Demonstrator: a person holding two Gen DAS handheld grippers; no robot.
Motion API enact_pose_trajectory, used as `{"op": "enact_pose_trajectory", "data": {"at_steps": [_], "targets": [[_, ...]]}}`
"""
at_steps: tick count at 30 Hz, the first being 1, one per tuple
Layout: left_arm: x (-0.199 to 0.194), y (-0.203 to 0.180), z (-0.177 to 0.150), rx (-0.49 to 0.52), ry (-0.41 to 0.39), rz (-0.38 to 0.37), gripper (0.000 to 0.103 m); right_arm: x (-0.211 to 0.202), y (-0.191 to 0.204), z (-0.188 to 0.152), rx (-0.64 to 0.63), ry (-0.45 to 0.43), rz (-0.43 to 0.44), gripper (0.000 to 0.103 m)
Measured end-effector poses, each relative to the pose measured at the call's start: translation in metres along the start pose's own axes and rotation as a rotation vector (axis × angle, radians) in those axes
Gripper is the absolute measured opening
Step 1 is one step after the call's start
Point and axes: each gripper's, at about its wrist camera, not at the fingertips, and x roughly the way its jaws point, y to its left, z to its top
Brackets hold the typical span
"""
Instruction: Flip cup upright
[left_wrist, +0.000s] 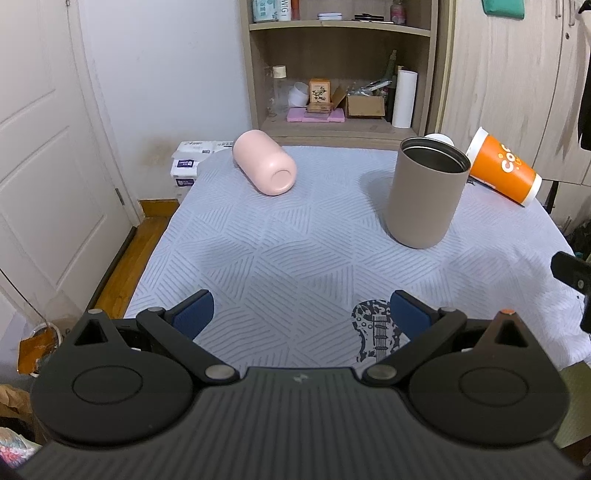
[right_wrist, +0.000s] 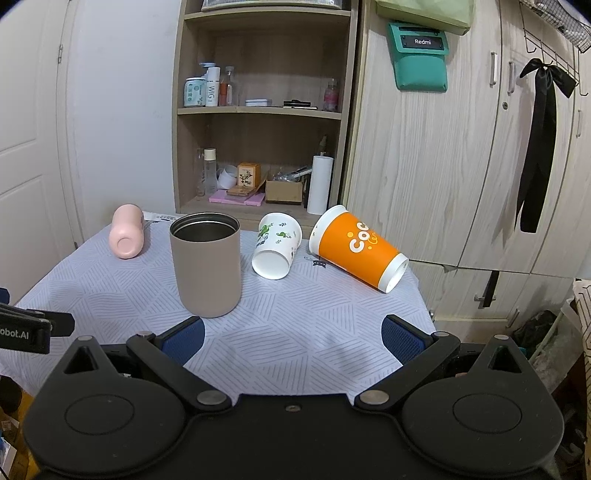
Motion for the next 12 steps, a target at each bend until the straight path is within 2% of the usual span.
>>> {"op": "enact_pose_trajectory", "data": {"at_steps": [12], "targets": [[-0.0067,-0.0025,-0.0011,0.035,-0.055,0.013,0.103,-0.0006,-0.0007,0.0001,0.002,0.001,-0.002,0.103]]}}
